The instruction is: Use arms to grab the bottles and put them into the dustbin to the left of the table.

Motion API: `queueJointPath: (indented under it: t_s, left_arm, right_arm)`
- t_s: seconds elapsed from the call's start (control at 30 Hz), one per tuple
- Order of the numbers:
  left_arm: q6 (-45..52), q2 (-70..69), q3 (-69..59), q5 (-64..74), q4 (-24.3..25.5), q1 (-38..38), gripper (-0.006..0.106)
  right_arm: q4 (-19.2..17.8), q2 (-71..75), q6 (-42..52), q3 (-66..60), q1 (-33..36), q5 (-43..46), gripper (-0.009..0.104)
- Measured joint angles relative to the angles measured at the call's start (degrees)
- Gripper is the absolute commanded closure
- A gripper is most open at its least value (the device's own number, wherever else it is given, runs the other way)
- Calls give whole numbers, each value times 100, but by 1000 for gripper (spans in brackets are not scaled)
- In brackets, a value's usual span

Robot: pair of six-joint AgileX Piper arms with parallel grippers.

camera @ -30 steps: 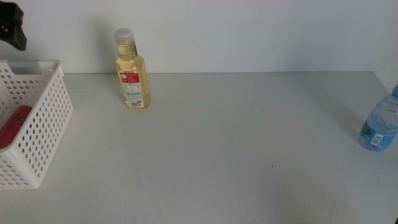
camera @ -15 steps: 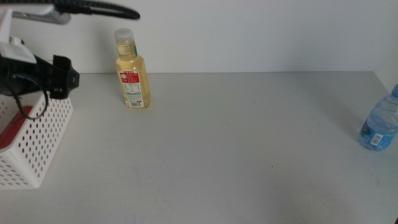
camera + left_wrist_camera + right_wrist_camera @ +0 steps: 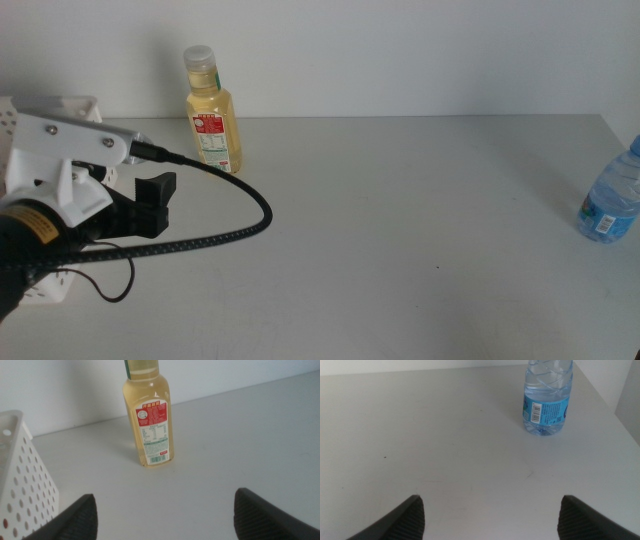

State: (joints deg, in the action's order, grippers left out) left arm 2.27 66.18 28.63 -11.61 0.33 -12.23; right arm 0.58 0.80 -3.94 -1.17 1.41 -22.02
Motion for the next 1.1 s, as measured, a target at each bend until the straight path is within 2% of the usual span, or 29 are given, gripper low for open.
queueJointPath:
  t_s: [0.27, 0.63, 0.93, 1.1]
  left_arm:
    - [0, 938, -401, -1920, 0, 0, 7]
    - [-12, 2712, 139, -3818, -33, -10, 7]
    - [-132, 3863, 1134, -3987, -33, -10, 7]
    - [-137, 4293, 1664, -3834, -193, -10, 7]
  right_arm:
    - [0, 0, 0, 0, 0, 0, 26]
    - [0, 0, 0, 0, 0, 0, 26]
    - [0, 0, 0, 0, 0, 0, 26]
    - [0, 0, 0, 0, 0, 0, 26]
